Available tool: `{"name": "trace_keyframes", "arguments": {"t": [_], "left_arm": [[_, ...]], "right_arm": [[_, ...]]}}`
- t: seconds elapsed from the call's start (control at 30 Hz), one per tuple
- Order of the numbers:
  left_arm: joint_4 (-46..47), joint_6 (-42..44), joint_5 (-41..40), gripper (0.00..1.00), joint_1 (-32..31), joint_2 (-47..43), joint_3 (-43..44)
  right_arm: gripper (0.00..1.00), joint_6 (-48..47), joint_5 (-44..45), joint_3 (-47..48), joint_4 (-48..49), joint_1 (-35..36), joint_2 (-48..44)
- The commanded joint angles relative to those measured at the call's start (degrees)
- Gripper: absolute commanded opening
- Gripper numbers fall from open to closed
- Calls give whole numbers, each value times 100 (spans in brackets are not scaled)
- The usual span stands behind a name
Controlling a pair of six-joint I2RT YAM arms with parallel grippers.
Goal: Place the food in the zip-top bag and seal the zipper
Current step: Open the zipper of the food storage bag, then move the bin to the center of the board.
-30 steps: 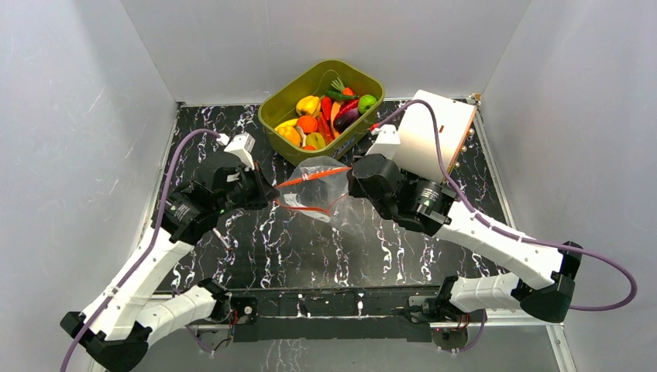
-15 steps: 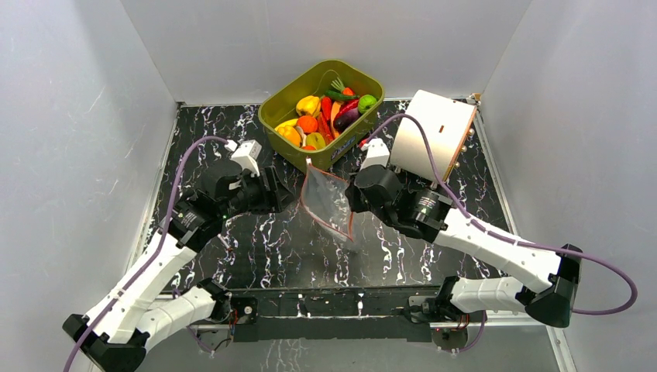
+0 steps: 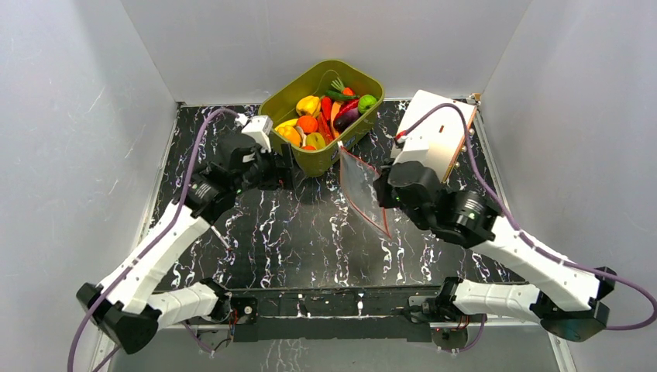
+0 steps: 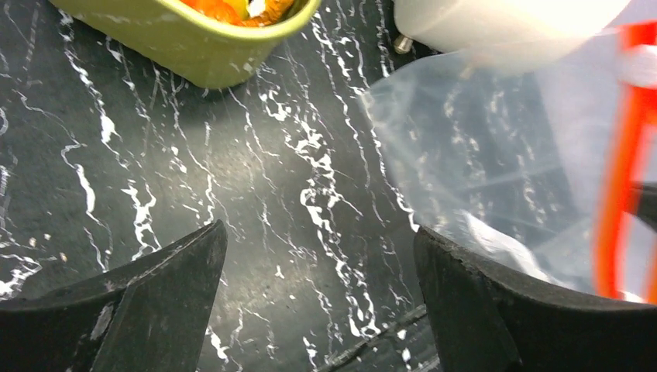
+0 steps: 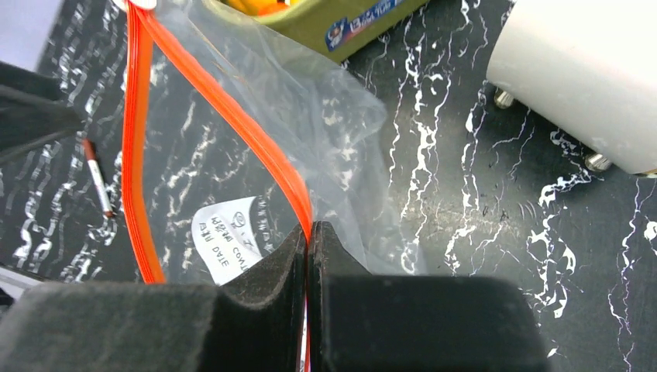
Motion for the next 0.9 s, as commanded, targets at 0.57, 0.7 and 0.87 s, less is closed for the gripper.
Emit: {"name": "trace_keyframes", "arguments": {"t": [0.57, 0.7, 0.87], "left_arm": [[291, 387, -1338, 63, 956, 3297, 2017], [591, 535, -1106, 69, 1080, 3564, 2174], [970, 333, -819, 75, 1245, 3694, 2108]], "right_arm": [[0, -30, -571, -661, 668, -15, -707], [0, -11, -684, -770, 761, -15, -779], [0, 69, -817, -909, 875, -15, -736]]}}
